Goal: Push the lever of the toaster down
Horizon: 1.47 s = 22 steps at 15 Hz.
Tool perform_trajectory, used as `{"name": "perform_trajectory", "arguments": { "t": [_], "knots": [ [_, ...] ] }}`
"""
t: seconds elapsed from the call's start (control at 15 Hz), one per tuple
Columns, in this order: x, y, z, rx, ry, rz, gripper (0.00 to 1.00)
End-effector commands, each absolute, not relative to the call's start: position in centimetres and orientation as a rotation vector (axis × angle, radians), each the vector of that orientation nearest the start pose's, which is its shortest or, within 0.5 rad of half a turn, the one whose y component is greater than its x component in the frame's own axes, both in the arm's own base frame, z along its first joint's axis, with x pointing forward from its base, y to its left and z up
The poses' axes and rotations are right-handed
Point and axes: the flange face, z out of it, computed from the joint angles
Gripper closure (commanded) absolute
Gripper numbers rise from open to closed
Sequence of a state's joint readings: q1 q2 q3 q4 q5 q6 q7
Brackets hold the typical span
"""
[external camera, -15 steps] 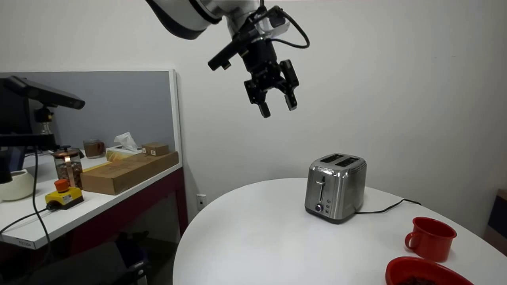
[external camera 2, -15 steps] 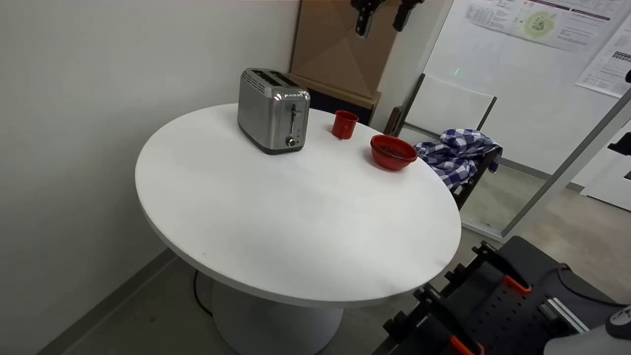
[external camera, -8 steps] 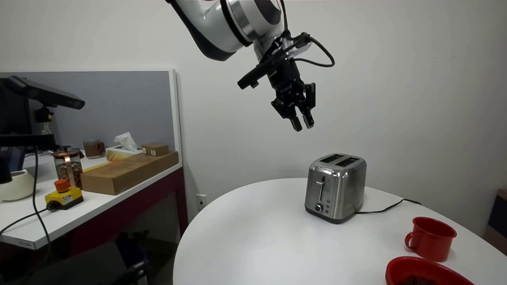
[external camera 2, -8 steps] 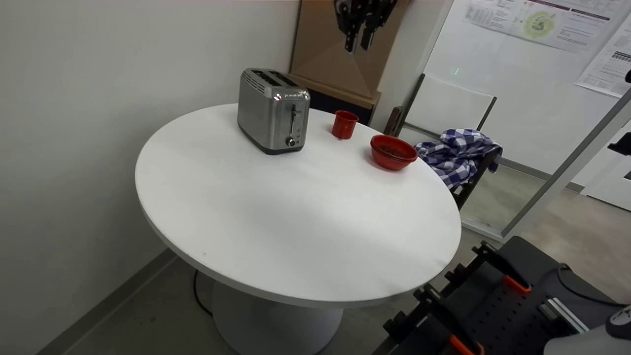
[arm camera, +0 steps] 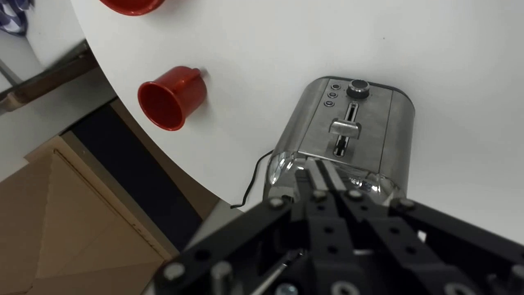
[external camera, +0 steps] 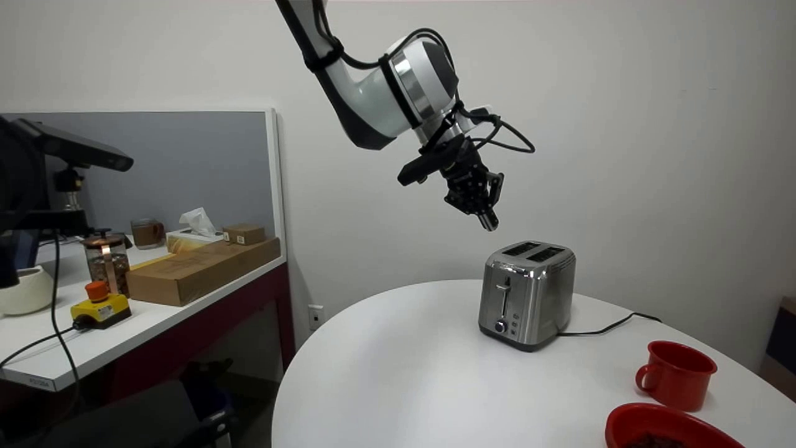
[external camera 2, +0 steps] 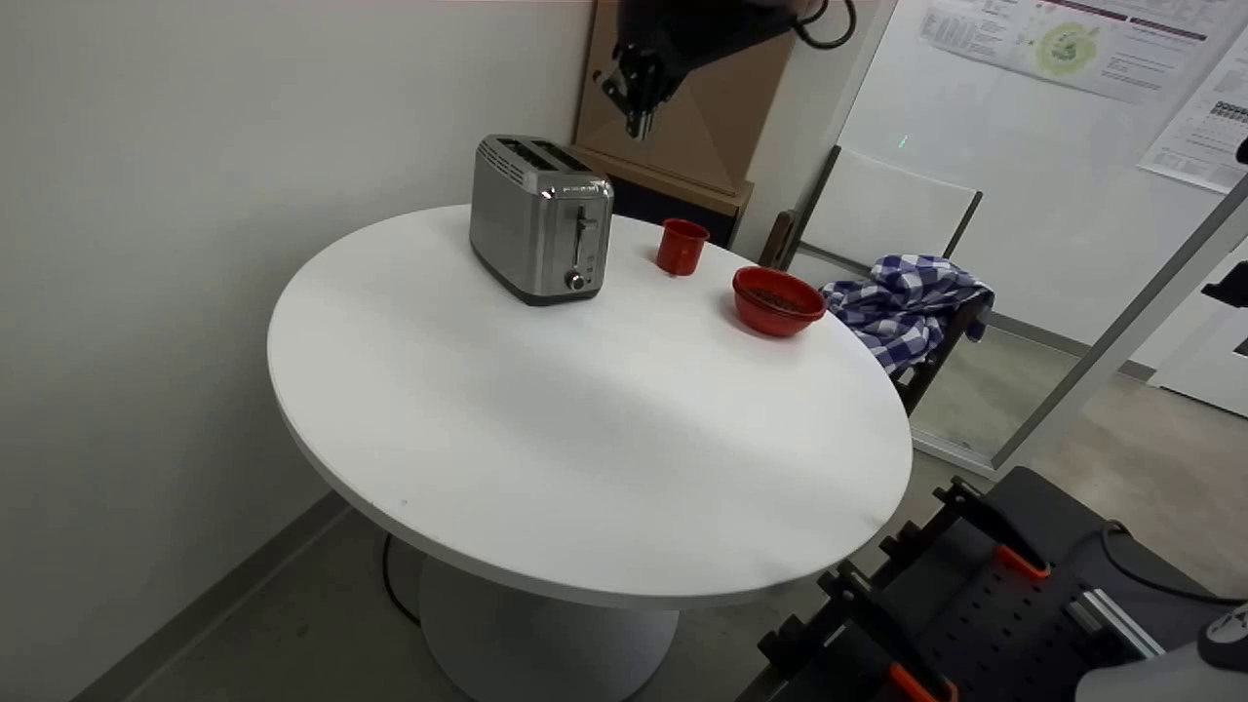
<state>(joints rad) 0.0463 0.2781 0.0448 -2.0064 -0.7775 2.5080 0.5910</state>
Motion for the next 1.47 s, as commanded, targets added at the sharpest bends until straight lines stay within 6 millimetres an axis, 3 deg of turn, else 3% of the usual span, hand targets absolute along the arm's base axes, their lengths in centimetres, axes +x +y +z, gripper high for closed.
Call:
{"name": "perform_trajectory", "arguments": {
  "t": [0.0, 1.4],
  "knots": [
    [64.5, 6.9, 31.7, -3.47, -0.165, -0.732, 1.0],
    [70.0, 6.9, 21.8, -3.532, -0.197, -0.654, 1.0]
  ]
}}
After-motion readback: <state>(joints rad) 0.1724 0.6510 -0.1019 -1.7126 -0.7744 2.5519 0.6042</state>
